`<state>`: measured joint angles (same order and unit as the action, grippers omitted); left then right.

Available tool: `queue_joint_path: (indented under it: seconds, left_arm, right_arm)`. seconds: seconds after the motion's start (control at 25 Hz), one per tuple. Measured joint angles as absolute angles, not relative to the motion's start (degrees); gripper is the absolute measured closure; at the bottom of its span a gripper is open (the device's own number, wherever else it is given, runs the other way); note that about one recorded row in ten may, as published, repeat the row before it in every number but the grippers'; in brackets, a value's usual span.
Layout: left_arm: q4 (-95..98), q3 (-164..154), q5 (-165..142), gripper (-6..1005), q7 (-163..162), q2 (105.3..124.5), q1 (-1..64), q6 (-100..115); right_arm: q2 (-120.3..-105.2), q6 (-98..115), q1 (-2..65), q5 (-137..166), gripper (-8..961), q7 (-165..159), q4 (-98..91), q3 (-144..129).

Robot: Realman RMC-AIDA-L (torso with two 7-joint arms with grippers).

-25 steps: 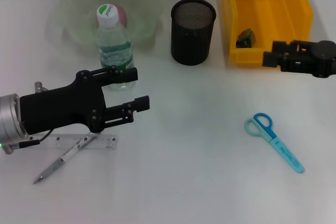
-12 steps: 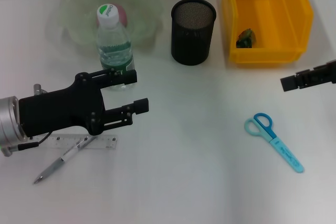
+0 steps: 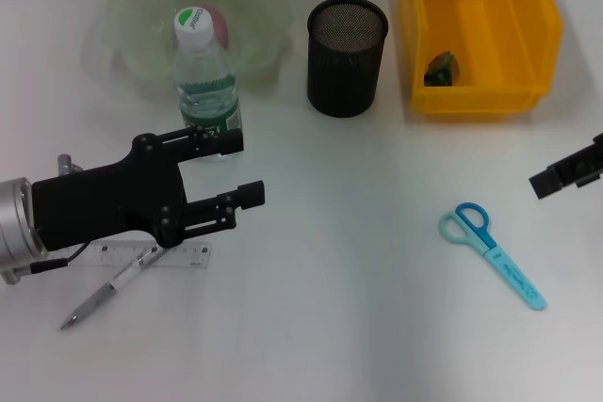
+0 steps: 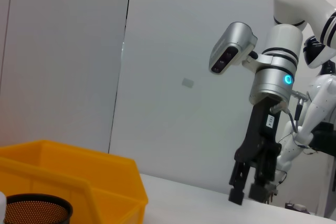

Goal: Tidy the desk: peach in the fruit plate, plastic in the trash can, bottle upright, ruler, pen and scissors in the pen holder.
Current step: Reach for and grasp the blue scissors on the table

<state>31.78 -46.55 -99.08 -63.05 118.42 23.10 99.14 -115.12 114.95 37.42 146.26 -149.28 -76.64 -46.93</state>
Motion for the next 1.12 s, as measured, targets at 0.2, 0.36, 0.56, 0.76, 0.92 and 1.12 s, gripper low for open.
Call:
queue_joint_path:
  seconds: [0.2, 0.36, 0.56, 0.76, 0.92, 1.12]
  left_arm:
    - [31.71, -46.48, -99.07, 316, -62.99, 118.42, 22.96, 98.92]
    - [31.60, -46.49, -99.05, 316, -62.35, 118.40, 22.88, 98.76]
    - [31.55, -46.64, -99.04, 316, -62.21, 118.38, 22.93, 98.68]
    - [31.48, -46.53, -99.04, 316, -62.21, 118.41, 22.89, 98.61]
    - [31.25, -46.49, -99.04, 316, -61.32, 118.44, 22.56, 98.60]
    - [31.18, -46.77, -99.05, 316, -60.82, 118.55, 22.21, 98.61]
  right_arm:
    - [-115.55, 114.58, 37.21, 147.84, 204, -150.09, -76.11, -49.10]
    - [-115.99, 114.62, 37.09, 150.77, 205, -150.10, -76.03, -49.98]
    - [-116.79, 114.57, 37.15, 153.73, 205, -150.50, -75.96, -53.47]
    - [-118.69, 112.77, 38.53, 158.80, 205, -150.57, -75.45, -55.85]
    - [-119.15, 109.56, 40.56, 160.21, 205, -151.35, -71.57, -59.56]
    - [-119.34, 107.79, 42.12, 160.00, 206, -152.42, -69.78, -62.48]
